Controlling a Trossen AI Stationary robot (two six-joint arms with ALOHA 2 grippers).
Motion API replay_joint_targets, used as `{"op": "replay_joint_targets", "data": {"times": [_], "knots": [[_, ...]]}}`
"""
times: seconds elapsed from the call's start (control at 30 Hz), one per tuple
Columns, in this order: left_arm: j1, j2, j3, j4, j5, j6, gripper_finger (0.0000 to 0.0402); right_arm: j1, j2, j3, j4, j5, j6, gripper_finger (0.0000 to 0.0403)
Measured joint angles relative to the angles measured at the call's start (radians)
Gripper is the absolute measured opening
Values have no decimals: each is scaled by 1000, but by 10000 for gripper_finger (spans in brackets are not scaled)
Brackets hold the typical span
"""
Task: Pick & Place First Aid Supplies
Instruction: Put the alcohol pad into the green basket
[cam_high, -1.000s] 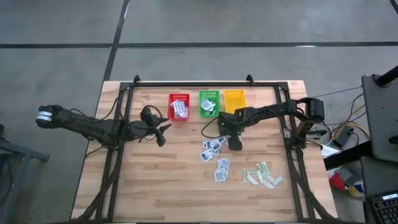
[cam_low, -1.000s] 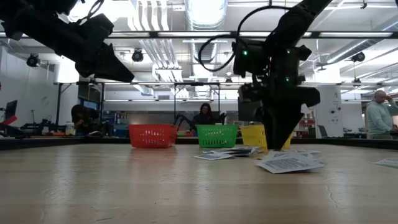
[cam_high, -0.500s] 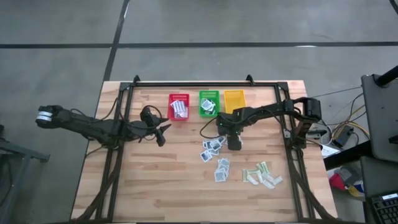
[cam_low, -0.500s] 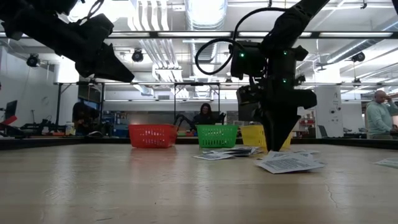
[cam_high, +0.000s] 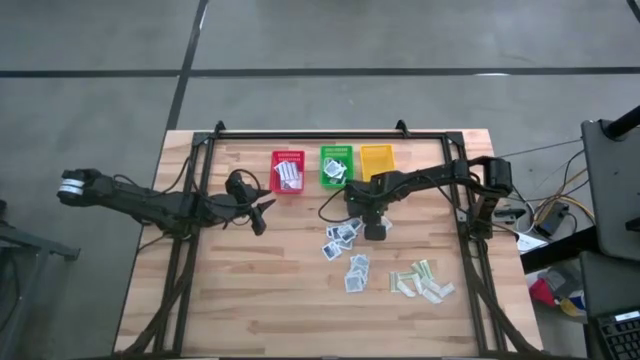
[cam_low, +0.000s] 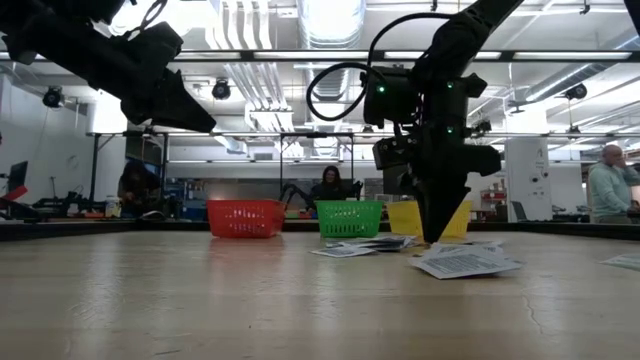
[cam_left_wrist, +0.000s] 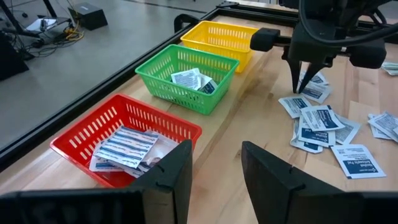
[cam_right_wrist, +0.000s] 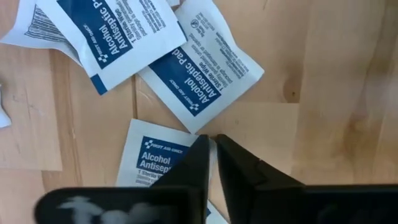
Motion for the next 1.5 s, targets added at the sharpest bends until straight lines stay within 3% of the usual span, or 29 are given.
{"op": "replay_joint_targets", "data": {"times": [0.87,1.17,1.5], "knots": [[0,0,0,0,0,0,133,-4,-3,159,-222,-6,-56,8],[0,0,0,0,0,0,133,-28,-3,323,-432,-6,-158,8],[0,0,0,0,0,0,133,-89,-4,582,-498,-6,-221,8]]}}
